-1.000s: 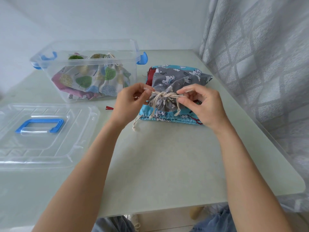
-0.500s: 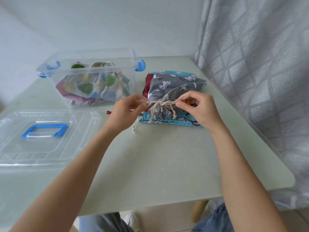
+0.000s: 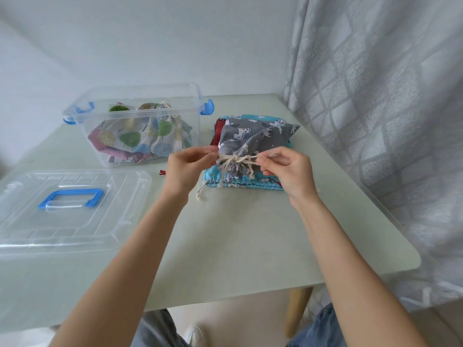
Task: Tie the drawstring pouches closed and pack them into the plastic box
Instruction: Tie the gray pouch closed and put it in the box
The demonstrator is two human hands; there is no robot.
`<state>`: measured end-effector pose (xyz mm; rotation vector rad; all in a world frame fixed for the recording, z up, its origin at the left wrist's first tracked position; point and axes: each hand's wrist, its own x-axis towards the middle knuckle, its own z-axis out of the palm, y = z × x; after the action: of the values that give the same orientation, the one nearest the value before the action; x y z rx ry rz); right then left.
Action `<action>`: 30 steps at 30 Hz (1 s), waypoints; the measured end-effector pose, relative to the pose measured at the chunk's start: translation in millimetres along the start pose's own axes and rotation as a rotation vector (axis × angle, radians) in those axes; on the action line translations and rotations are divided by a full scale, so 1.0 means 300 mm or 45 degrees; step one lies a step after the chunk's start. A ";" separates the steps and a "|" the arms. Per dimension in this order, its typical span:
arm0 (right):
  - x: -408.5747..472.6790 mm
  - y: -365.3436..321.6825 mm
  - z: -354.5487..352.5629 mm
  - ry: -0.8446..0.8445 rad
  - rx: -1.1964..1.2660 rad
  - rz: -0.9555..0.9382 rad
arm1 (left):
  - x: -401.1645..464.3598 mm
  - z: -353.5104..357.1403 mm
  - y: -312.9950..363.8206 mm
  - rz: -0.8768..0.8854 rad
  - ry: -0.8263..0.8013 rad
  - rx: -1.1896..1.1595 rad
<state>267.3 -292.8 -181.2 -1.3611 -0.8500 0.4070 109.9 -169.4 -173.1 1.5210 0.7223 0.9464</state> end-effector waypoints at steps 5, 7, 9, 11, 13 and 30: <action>-0.024 0.011 -0.010 0.027 -0.218 0.001 | -0.023 -0.020 0.003 0.486 0.135 0.720; -0.034 0.015 -0.029 0.027 -0.317 0.000 | -0.033 -0.028 0.000 0.631 0.075 0.874; -0.048 0.018 -0.051 0.011 -0.381 -0.006 | -0.045 -0.036 -0.008 0.755 0.003 1.002; -0.062 0.015 -0.063 0.001 -0.406 -0.015 | -0.052 -0.046 -0.008 0.795 -0.016 1.035; -0.069 0.017 -0.069 -0.013 -0.391 -0.013 | -0.053 -0.052 -0.009 0.760 -0.032 1.015; -0.122 0.012 -0.117 -0.399 -1.314 -0.658 | -0.153 0.084 0.012 0.334 -0.450 0.393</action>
<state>270.0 -341.9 -194.7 -1.9308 -1.7604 -0.2969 109.4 -221.7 -178.2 2.0298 0.4316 0.7468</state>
